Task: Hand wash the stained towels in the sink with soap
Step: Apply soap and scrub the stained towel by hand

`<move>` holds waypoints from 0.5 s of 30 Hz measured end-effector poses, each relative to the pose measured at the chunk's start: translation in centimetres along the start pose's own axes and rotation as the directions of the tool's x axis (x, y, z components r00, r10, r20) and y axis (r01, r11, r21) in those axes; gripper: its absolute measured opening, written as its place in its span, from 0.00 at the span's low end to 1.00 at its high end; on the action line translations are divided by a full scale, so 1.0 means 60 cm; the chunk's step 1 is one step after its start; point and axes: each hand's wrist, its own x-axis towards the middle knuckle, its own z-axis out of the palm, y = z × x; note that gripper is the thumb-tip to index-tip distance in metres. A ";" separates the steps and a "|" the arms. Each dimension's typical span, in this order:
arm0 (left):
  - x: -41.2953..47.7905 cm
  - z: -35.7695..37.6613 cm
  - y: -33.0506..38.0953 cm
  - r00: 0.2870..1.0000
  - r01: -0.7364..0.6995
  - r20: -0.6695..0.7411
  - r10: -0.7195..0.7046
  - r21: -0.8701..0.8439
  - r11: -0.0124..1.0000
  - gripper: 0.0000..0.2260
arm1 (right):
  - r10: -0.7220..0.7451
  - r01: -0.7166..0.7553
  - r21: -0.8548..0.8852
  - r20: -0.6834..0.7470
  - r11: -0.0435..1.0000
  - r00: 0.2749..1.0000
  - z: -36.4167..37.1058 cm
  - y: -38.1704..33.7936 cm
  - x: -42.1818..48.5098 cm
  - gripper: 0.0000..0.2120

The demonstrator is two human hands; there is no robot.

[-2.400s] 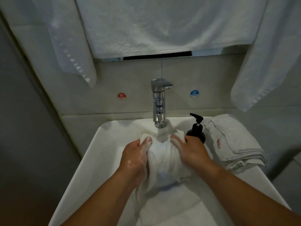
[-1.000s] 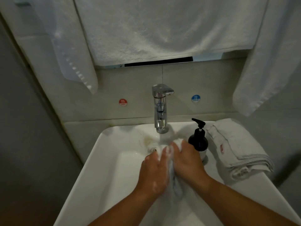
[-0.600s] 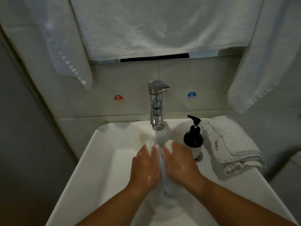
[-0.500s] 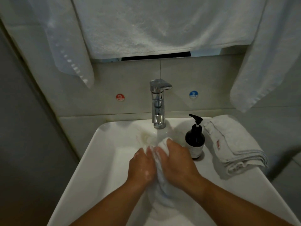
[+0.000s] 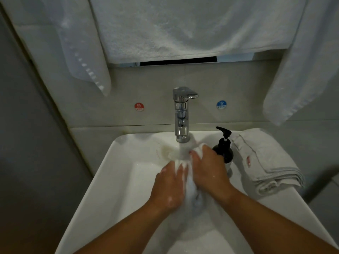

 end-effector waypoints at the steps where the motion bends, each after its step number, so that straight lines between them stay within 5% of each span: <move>1: -0.001 -0.001 0.009 0.998 -0.028 -0.051 0.024 -0.073 0.997 0.13 | 0.034 -0.033 -0.027 0.027 0.999 0.999 -0.004 0.005 0.003 0.09; 4: 0.019 -0.004 0.003 0.986 0.065 -0.145 -0.081 -0.111 0.992 0.14 | -0.077 0.087 -0.087 0.108 0.992 0.991 0.005 0.002 -0.034 0.11; 6: 0.023 -0.005 -0.019 0.981 0.190 -0.035 -0.188 0.039 0.981 0.16 | -0.192 0.193 -0.007 0.099 0.981 0.976 0.012 -0.011 -0.059 0.09; 9: 0.004 -0.008 -0.014 0.992 0.076 0.084 -0.095 0.206 0.976 0.18 | -0.158 0.159 -0.018 0.035 0.987 0.987 0.013 -0.011 -0.036 0.11; 12: -0.001 -0.011 0.017 0.992 -0.075 -0.102 0.067 -0.080 0.994 0.15 | 0.058 -0.058 -0.059 0.002 0.997 0.998 -0.013 0.000 -0.004 0.13; 15: 0.022 -0.006 0.005 0.987 0.036 -0.154 -0.045 -0.061 0.997 0.14 | -0.043 0.055 -0.105 0.113 0.993 0.993 0.000 -0.002 -0.037 0.14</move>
